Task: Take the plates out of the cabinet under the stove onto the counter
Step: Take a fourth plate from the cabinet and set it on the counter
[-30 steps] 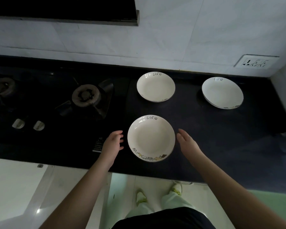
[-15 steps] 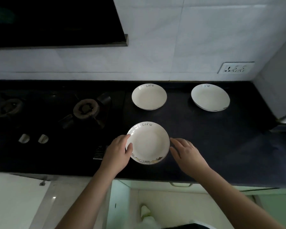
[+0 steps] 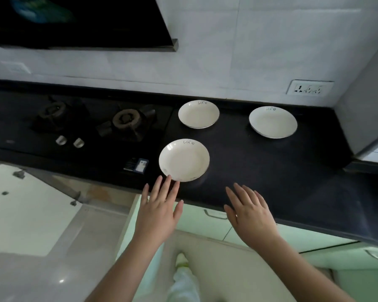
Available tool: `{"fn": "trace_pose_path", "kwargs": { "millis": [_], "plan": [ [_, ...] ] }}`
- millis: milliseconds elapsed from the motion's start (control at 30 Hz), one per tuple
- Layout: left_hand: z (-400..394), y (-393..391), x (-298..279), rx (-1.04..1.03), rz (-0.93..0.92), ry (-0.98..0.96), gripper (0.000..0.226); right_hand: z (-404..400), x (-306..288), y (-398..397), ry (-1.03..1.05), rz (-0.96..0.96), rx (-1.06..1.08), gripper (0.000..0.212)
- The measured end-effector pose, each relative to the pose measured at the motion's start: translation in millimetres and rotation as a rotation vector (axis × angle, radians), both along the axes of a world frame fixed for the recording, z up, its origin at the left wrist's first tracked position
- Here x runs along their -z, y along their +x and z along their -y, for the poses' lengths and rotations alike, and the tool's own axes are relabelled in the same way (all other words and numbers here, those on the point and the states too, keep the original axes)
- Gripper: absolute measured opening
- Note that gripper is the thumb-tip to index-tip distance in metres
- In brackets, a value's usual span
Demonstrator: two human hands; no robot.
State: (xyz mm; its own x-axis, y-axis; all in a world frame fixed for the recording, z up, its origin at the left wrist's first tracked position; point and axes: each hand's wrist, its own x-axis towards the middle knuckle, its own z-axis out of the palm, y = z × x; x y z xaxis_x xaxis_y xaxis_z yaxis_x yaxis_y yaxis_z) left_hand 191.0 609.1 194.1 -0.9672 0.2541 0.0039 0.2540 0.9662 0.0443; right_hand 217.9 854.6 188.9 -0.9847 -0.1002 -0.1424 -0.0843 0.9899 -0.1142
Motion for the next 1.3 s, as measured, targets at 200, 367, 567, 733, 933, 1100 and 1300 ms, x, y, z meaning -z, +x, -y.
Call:
{"fn": "trace_pose_path", "kwargs": {
  "millis": [200,367,567,733,933,1100,1300],
  "plan": [
    [-0.3,72.3,1.4,0.009,0.054,-0.085,0.059,0.1,-10.1,42.7,0.016,0.031,-0.070,0.064],
    [33.3,114.0,3.3,-0.082,0.065,-0.137,0.061,22.1,-6.3,59.9,0.012,0.043,-0.174,0.060],
    [81.7,169.3,3.0,-0.279,0.081,-0.095,0.060,78.7,0.7,81.0,0.028,0.112,-0.346,0.069],
    [133.8,231.8,3.4,-0.433,0.071,-0.065,0.055,155.8,-7.7,104.1,0.023,0.108,-0.505,0.064],
    [207.3,314.1,-0.2,-0.596,0.019,0.010,0.056,251.5,-26.0,156.9,0.021,0.051,-0.629,0.071],
    [283.5,387.3,-9.2,-0.657,0.034,0.017,0.061,328.8,-30.9,209.7,0.067,0.004,-0.679,0.062],
    [353.3,457.4,-4.9,-0.706,0.105,0.013,0.073,424.6,-48.4,269.0,-0.023,0.015,-0.743,0.060]
  ]
}}
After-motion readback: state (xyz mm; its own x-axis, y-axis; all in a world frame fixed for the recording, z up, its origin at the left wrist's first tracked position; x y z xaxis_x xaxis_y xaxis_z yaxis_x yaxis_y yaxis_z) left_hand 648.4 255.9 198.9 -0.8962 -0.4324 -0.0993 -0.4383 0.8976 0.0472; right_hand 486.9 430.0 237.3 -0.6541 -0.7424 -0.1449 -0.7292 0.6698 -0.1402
